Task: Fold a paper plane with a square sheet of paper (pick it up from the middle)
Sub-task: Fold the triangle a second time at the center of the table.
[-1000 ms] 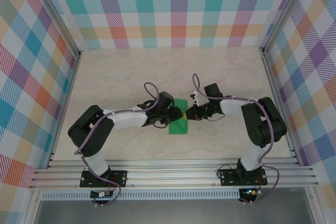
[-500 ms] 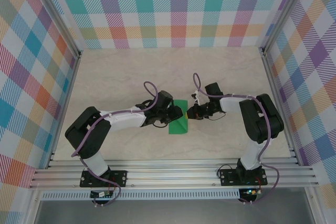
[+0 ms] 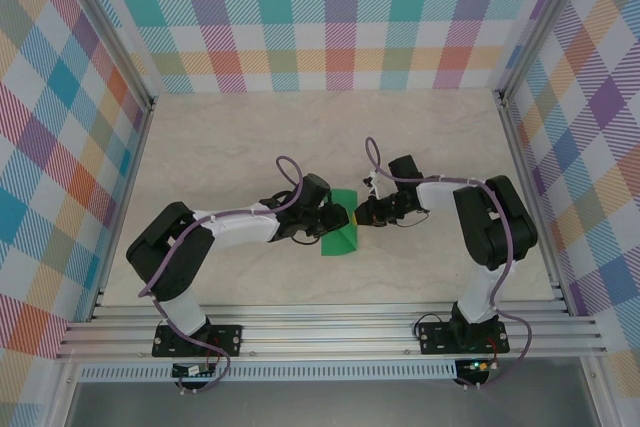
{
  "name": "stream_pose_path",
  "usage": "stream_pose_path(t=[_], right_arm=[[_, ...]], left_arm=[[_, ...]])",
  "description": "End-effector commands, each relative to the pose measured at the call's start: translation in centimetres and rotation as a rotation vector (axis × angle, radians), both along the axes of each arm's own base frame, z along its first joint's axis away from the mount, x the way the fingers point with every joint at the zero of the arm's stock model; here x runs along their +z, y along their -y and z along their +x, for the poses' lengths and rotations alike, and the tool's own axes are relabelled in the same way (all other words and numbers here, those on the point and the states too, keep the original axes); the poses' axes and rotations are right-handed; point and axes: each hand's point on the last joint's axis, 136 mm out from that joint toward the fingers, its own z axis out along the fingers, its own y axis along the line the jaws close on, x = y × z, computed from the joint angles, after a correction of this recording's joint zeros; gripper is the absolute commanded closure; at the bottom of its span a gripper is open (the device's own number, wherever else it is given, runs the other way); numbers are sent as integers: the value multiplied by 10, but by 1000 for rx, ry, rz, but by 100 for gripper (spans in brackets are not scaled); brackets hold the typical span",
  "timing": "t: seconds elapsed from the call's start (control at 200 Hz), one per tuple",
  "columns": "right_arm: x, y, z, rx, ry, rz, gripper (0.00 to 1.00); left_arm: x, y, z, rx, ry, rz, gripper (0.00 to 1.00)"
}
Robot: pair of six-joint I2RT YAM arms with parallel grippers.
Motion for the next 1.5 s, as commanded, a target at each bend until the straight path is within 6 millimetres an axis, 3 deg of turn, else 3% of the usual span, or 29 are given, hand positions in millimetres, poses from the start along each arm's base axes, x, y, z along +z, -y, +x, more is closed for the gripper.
stream_pose_path(t=[0.0,0.41,0.8,1.495], right_arm=[[-4,2,-1,15,-7,-7,89],[-10,3,-1,11,-23,-28,89],[-13,4,-1,9,-30,-38,89],[-16,5,0,6,-36,-49,89]], left_arm=[[10,12,-3,-35,19,-21,68],[20,4,1,7,50,-12,69],[15,23,8,-21,48,-58,70],[-36,15,7,-9,-1,29,71]])
